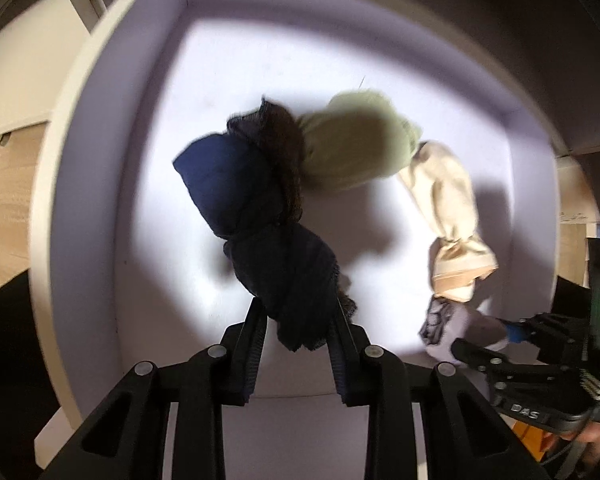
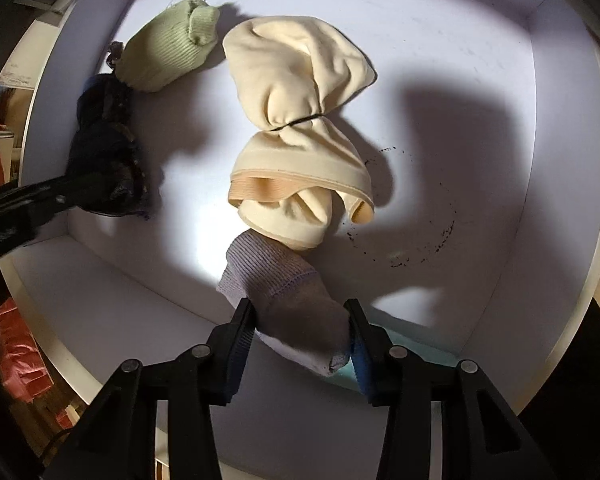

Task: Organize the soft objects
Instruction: 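Lift the navy lace garment higher with the left gripper above the drawer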

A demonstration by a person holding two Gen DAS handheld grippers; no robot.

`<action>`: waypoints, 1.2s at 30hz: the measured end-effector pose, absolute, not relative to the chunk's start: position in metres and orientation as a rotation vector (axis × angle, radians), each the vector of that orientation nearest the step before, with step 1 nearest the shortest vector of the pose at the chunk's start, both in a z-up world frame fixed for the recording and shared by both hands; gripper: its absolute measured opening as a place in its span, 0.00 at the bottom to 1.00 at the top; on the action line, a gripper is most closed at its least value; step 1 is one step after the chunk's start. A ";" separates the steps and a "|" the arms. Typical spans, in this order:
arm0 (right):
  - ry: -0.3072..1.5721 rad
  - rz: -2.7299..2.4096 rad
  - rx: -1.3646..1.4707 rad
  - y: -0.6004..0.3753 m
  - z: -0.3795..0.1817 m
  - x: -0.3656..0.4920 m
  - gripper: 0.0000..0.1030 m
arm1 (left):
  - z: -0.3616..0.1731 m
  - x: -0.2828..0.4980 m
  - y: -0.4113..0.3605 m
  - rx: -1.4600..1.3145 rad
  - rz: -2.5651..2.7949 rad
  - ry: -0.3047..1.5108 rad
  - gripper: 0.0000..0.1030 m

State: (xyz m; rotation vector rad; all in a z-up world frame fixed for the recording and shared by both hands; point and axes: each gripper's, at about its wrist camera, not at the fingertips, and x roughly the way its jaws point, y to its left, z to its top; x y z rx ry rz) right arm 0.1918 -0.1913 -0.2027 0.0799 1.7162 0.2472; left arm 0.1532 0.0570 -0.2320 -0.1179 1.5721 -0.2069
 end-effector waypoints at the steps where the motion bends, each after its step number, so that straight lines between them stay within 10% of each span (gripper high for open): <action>1: 1.715 0.247 0.073 -0.190 -0.203 0.191 0.44 | -0.226 0.153 0.057 -0.116 -0.213 1.558 0.26; 7: 1.720 0.240 0.090 -0.187 -0.208 0.191 0.44 | -0.208 0.152 0.058 -0.147 -0.218 1.522 0.25; 16: 1.729 0.235 0.113 -0.191 -0.199 0.194 0.45 | -0.227 0.172 0.080 -0.302 -0.035 1.570 0.58; 24: 1.731 0.235 0.126 -0.191 -0.206 0.195 0.46 | -0.231 0.188 0.055 -0.135 -0.050 1.558 0.58; 28: 1.733 0.234 0.142 -0.192 -0.206 0.195 0.46 | -0.228 0.190 0.042 -0.013 -0.048 1.535 0.38; 36: 1.733 0.235 0.143 -0.192 -0.207 0.196 0.47 | -0.211 0.185 0.032 0.023 -0.081 1.507 0.32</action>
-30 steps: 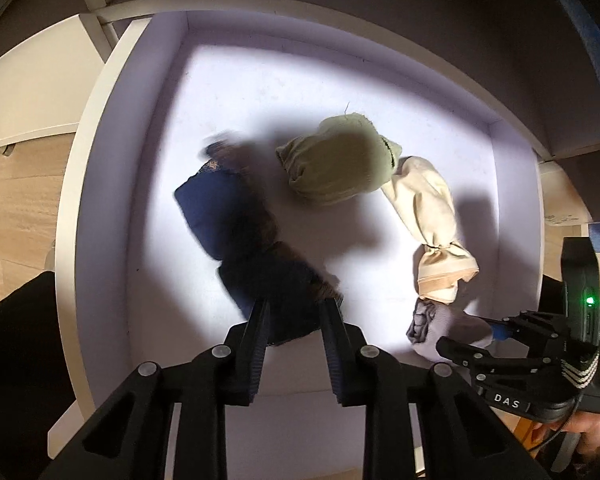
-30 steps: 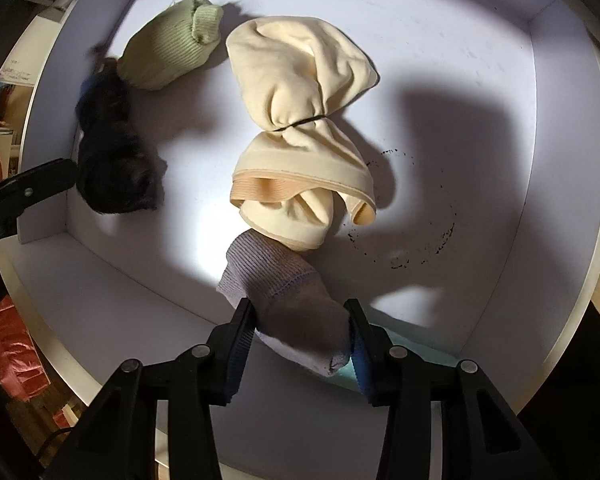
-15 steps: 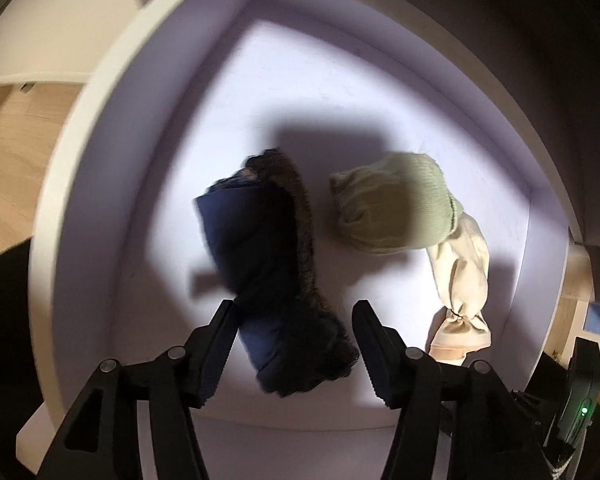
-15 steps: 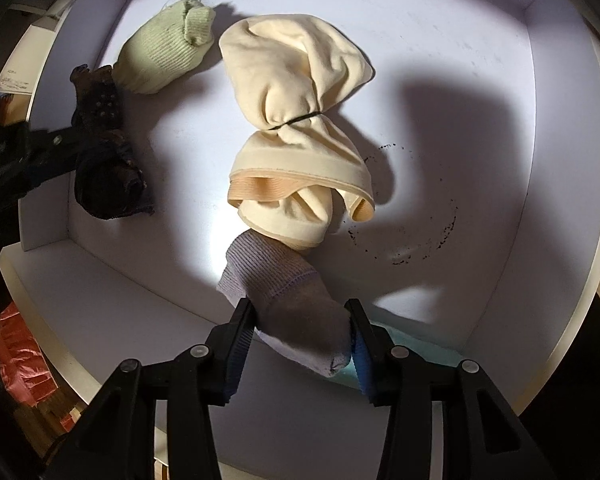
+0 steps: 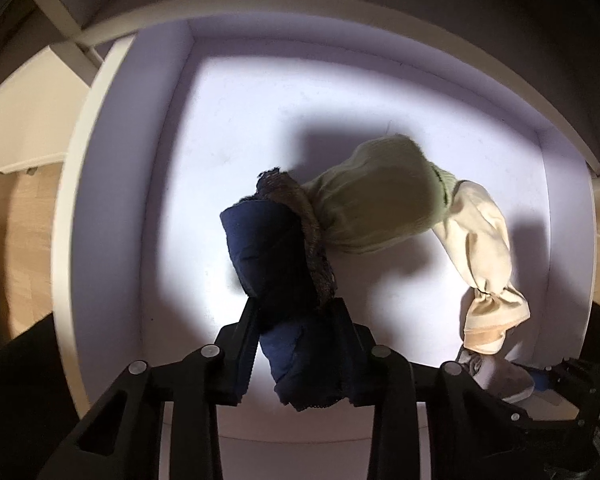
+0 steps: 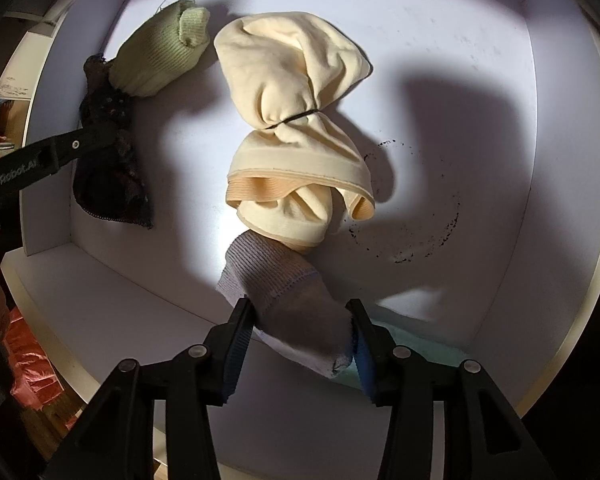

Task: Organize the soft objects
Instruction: 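Lift the navy lace garment higher with the left gripper above the drawer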

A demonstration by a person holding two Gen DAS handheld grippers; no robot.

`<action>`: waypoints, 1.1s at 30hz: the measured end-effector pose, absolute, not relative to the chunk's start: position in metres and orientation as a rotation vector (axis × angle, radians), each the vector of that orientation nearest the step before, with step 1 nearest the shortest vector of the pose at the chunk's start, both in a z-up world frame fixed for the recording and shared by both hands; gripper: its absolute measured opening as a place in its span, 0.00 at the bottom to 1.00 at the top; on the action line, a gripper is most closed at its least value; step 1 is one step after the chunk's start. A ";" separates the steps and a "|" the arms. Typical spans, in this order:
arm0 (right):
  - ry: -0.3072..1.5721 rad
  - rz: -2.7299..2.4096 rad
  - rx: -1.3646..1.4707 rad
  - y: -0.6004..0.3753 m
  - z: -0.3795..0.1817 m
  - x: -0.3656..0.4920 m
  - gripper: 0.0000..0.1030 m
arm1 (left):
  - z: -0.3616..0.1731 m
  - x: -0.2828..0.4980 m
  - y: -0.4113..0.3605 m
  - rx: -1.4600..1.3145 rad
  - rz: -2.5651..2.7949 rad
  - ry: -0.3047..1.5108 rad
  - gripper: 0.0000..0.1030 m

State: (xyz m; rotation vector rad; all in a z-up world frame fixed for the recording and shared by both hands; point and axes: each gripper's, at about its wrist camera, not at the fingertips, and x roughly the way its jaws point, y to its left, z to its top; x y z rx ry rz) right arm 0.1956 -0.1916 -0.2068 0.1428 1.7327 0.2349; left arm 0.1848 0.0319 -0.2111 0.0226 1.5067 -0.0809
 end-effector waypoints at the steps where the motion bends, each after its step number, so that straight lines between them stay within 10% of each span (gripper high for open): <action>1: 1.733 0.234 0.144 -0.192 -0.207 0.196 0.47 | -0.206 0.184 0.030 0.039 -0.081 1.497 0.31; 11: 1.734 0.234 0.143 -0.192 -0.208 0.195 0.47 | -0.173 0.174 0.019 0.057 -0.123 1.438 0.18; 19: 1.737 0.229 0.153 -0.191 -0.208 0.194 0.48 | -0.194 0.183 0.030 -0.060 -0.073 1.514 0.44; 33: 1.743 0.226 0.177 -0.199 -0.213 0.198 0.48 | -0.228 0.200 0.026 -0.066 -0.062 1.579 0.37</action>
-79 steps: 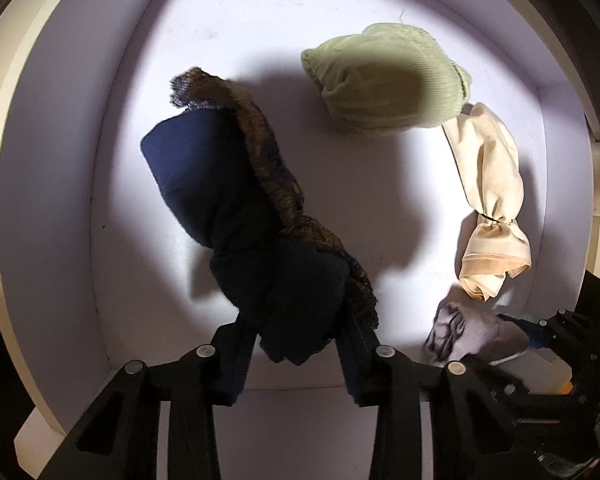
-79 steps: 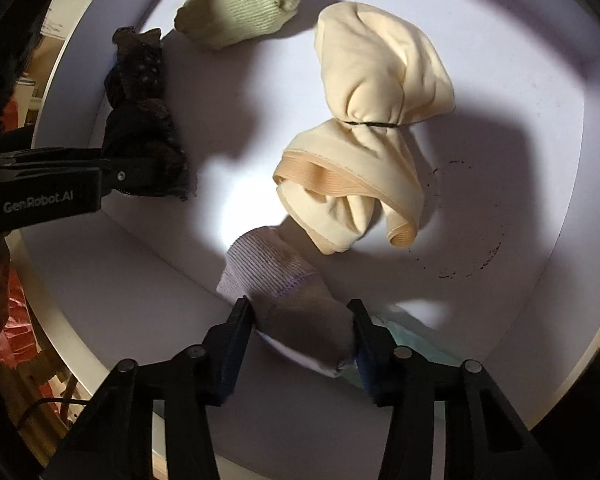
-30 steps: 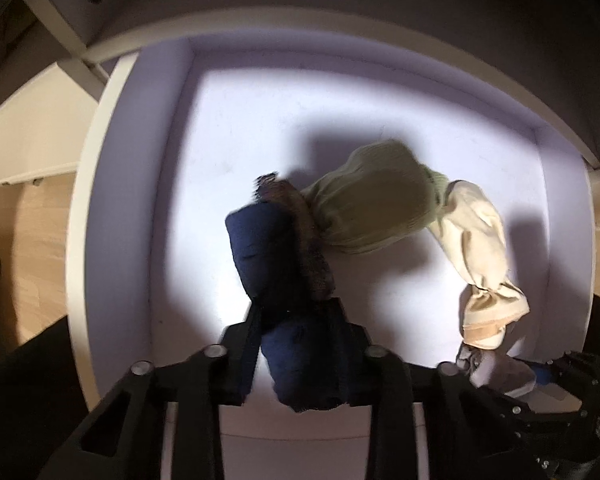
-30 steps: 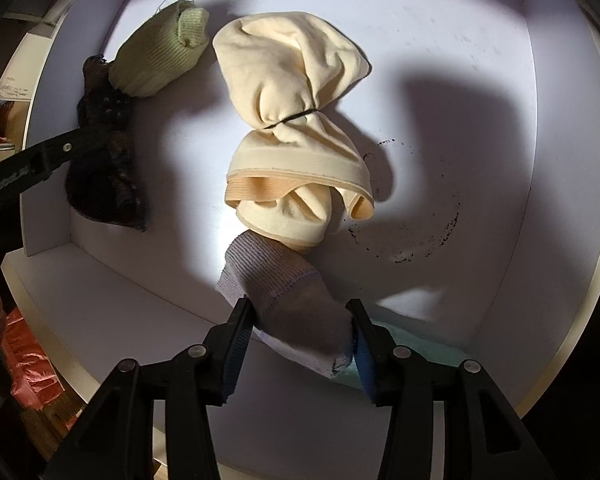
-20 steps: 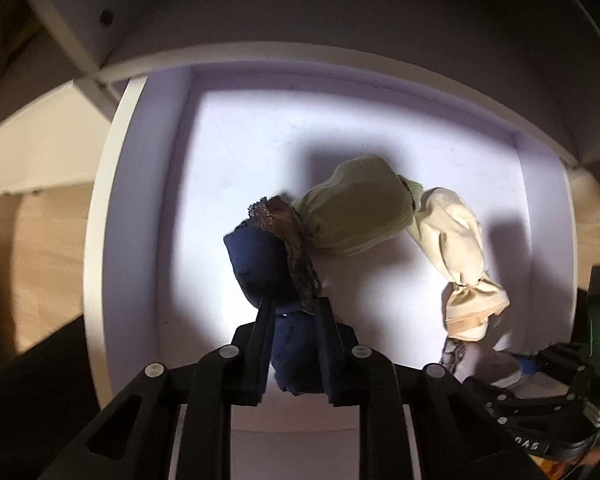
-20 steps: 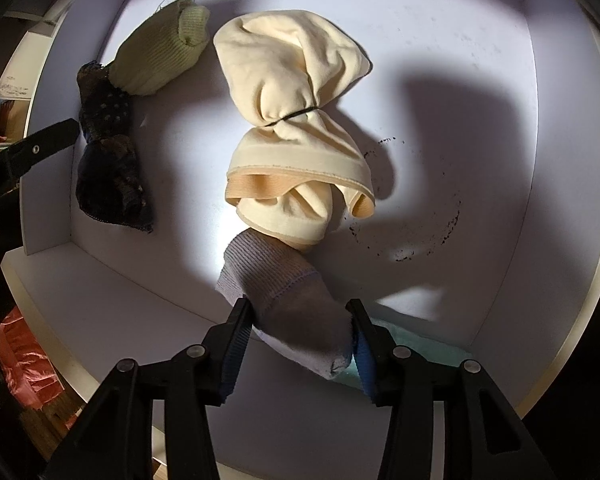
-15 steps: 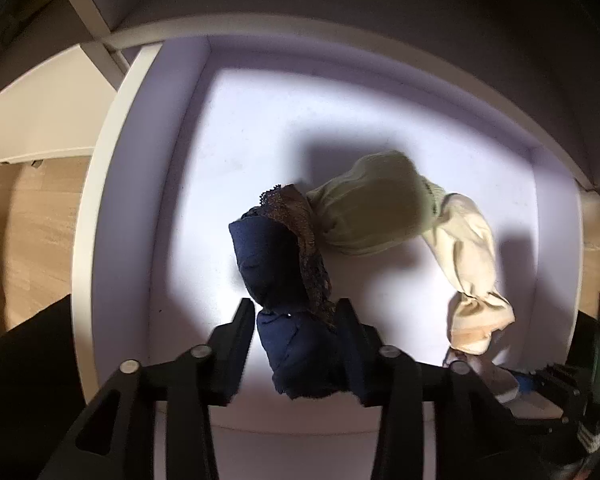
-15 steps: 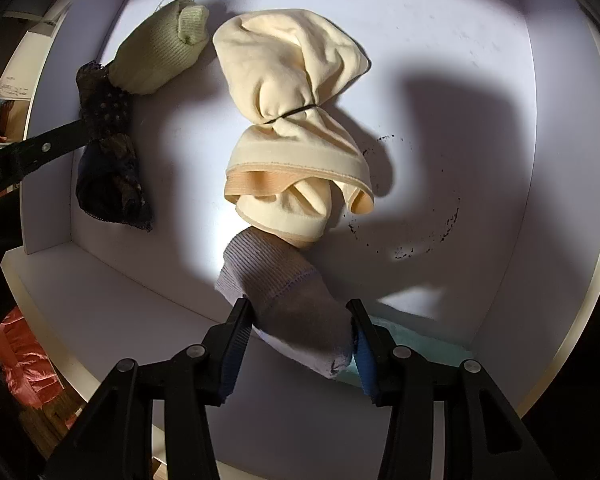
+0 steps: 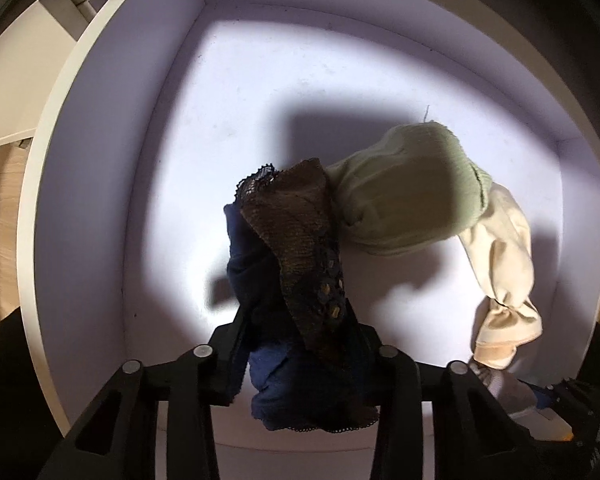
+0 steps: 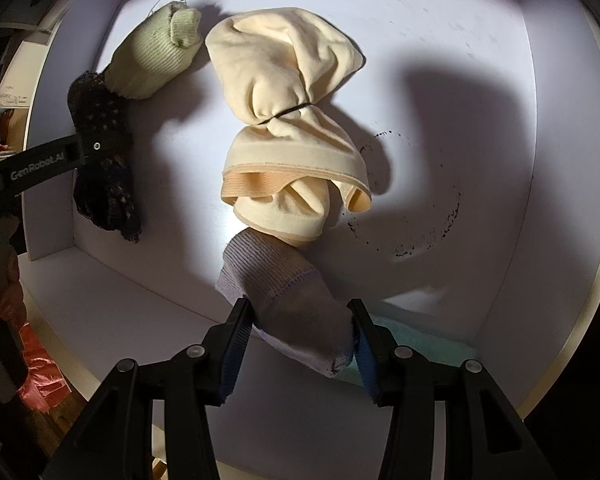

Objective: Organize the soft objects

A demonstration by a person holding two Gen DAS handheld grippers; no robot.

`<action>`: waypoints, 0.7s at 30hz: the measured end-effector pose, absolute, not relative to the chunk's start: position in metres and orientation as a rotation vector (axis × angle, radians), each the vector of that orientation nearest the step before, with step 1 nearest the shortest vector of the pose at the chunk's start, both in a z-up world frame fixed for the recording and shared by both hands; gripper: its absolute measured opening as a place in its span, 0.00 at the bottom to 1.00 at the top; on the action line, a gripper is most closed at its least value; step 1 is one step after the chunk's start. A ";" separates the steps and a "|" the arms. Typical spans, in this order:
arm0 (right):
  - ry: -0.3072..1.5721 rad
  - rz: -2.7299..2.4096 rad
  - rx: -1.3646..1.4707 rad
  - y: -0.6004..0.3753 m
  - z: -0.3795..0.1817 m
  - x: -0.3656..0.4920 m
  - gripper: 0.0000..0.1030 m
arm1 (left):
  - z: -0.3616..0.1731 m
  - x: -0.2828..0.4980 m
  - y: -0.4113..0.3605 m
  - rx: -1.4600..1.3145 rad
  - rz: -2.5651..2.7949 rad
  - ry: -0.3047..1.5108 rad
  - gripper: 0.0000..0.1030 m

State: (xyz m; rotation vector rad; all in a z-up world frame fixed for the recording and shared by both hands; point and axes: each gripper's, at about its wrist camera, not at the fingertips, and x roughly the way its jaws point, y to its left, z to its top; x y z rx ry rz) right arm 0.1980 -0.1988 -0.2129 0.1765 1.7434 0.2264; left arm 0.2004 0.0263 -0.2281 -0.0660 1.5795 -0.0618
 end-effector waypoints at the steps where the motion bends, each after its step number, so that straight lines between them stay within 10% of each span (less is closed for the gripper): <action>1: 1.743 0.226 0.174 -0.199 -0.212 0.198 0.48 | -0.226 0.198 0.026 -0.068 -0.069 1.574 0.37; 21: 1.737 0.226 0.161 -0.186 -0.210 0.196 0.48 | -0.077 0.171 -0.002 -0.024 -0.270 1.304 0.36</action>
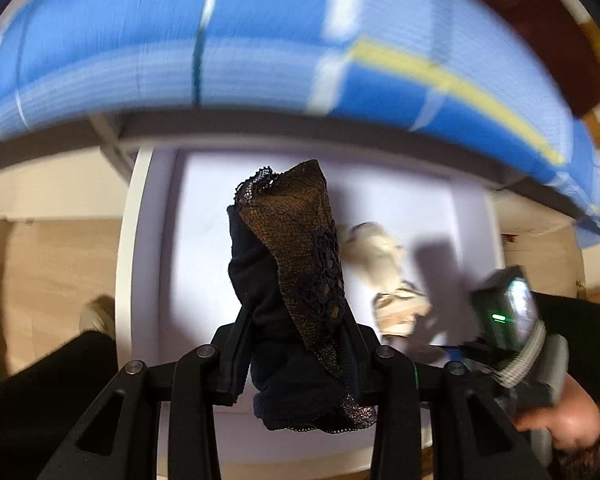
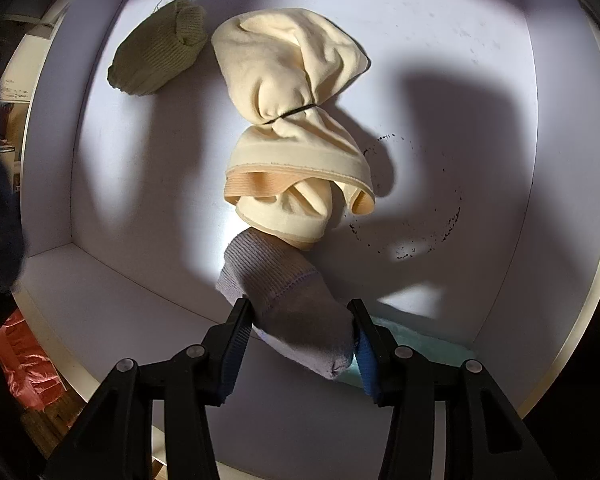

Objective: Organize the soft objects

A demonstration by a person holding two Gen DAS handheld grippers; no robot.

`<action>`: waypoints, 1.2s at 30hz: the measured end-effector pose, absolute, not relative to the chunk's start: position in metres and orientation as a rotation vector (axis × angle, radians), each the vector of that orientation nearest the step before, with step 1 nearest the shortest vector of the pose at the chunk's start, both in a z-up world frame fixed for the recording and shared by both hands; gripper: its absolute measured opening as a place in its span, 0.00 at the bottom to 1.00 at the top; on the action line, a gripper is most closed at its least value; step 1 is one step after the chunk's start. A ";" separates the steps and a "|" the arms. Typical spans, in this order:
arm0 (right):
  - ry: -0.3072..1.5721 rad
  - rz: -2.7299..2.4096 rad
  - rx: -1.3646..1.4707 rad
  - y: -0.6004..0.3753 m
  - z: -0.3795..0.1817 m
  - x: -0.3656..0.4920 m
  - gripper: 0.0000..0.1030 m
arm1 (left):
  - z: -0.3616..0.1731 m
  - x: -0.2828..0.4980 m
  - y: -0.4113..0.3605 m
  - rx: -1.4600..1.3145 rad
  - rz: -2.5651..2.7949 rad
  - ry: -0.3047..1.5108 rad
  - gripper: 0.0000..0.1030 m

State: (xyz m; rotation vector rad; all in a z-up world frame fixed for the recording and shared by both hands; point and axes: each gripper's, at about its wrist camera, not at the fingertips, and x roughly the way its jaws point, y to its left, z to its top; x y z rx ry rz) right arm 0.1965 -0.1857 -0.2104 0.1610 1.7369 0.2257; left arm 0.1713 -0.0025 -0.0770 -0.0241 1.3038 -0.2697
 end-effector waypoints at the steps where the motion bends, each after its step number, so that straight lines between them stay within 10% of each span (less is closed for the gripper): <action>1: 1.737 0.227 0.163 -0.188 -0.211 0.196 0.48 | -0.065 0.168 -0.005 -0.017 -0.292 1.278 0.36; 19: 1.739 0.231 0.164 -0.187 -0.216 0.194 0.48 | 0.125 0.175 -0.050 0.015 -0.572 0.909 0.36; 36: 1.742 0.236 0.177 -0.190 -0.217 0.203 0.48 | 0.131 0.297 -0.025 -0.302 -0.236 1.036 0.36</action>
